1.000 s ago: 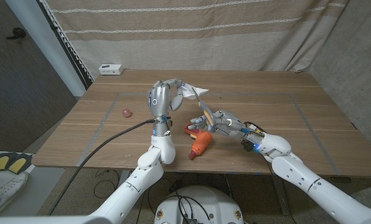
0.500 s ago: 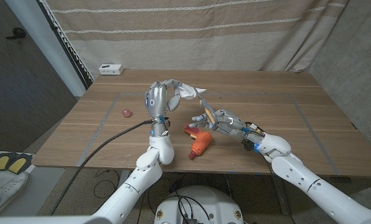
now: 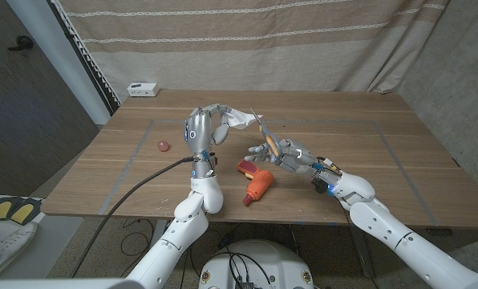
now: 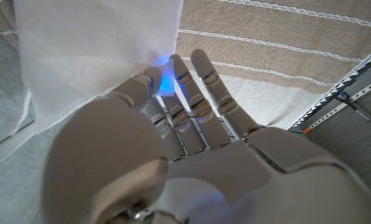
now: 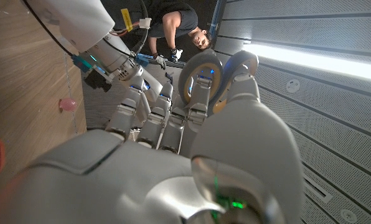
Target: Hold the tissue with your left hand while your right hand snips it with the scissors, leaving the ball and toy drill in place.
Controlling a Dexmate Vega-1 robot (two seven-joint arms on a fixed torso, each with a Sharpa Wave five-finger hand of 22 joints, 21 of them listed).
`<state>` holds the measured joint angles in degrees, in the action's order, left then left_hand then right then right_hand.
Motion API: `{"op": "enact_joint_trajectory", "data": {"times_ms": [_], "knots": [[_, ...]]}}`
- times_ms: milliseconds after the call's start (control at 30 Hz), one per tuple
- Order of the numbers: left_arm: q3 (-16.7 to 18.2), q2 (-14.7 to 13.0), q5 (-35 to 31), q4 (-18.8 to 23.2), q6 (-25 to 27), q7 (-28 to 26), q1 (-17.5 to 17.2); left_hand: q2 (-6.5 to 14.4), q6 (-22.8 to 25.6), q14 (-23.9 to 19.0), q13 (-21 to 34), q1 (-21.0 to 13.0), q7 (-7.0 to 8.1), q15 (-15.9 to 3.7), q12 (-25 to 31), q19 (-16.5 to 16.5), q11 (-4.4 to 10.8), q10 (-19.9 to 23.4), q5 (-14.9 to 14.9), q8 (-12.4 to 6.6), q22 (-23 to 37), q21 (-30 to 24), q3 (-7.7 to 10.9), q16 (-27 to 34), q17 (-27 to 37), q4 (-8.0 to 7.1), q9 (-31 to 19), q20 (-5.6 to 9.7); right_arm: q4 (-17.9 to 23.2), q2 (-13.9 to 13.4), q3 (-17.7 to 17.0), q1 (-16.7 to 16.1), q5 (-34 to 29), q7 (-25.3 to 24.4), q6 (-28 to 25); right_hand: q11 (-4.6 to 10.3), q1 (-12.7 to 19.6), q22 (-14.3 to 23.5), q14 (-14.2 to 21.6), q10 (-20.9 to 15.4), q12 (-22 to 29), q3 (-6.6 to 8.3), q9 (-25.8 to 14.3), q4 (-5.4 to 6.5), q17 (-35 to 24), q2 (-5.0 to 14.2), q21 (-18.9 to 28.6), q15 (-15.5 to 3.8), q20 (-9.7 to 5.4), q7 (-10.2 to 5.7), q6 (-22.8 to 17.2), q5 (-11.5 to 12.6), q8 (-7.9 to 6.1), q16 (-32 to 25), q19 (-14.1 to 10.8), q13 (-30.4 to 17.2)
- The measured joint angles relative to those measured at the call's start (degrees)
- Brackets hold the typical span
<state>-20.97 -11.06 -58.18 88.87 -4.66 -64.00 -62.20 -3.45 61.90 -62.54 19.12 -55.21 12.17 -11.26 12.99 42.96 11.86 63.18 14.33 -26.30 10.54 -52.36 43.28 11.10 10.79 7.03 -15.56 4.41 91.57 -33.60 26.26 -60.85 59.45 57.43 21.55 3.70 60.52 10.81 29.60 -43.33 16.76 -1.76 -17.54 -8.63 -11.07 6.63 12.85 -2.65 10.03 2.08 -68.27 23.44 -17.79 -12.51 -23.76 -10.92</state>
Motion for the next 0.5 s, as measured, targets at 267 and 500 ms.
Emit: {"op": "enact_joint_trajectory", "data": {"times_ms": [267, 500], "knots": [[1.0, 0.1, 0.1, 0.5, -0.8, 0.0, -0.9, 0.0, 0.0, 0.0, -0.3, 0.0, 0.00, 0.00, 0.0, 0.0, 0.00, 0.0, 0.0, 0.00, 0.0, 0.0, 0.00, 0.0, 0.0, 0.00, 0.1, 0.00, 0.0, 0.7, -0.3, -0.1, 0.4, -0.2, 0.0, 0.13, 0.1, 0.0, 0.2, -0.1, 0.0, 0.00, -0.2, 0.01, -0.2, -0.05, 0.0, 0.20, 0.00, 0.01, 0.0, -0.2, -0.33, 0.0, 0.0, 0.0], [1.2, -0.7, 0.5, 1.4, -1.0, 0.0, -1.5, 0.0, 0.0, 0.0, -0.2, 0.0, 0.00, 0.00, 0.0, -0.1, 0.00, 0.0, 0.0, 0.00, -0.2, 0.0, 0.00, 0.0, 0.0, 0.00, 0.1, 0.11, -0.3, 1.3, -0.5, -0.1, 0.6, -0.4, 0.1, 0.36, 0.1, 0.0, 0.2, 0.1, -0.2, 0.19, -0.5, 0.21, -0.3, -0.05, 0.0, 0.20, 0.00, -0.02, 0.2, -0.6, -0.33, 0.0, 0.0, 0.0]]}}
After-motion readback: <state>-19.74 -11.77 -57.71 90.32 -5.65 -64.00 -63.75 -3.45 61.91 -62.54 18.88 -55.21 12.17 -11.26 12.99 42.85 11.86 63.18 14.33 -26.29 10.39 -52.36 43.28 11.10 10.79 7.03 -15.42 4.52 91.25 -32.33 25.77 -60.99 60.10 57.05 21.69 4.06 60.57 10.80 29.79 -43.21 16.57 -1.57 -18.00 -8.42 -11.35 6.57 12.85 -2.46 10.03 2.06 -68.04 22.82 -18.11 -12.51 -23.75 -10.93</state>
